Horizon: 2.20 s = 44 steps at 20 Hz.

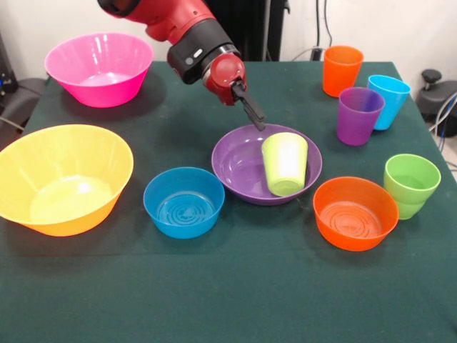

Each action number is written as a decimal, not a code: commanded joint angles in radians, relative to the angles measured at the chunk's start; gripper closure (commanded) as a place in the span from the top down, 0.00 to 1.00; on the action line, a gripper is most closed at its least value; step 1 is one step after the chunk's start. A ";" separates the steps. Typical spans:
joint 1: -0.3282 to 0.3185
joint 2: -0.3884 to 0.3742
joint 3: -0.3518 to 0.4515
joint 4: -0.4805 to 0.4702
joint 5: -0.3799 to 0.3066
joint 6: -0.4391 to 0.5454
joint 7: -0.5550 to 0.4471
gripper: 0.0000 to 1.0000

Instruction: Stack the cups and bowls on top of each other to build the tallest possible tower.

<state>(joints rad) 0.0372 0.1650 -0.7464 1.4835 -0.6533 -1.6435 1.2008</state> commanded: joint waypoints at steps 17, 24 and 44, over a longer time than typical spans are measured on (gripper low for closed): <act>0.027 0.039 0.093 -0.062 0.056 0.087 -0.067 1.00; 0.038 0.069 0.087 -0.077 0.076 0.099 -0.098 1.00; 0.028 0.096 0.066 -0.093 0.115 0.030 -0.097 1.00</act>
<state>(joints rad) 0.0625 0.2389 -0.7644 1.4744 -0.5927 -1.6441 1.2008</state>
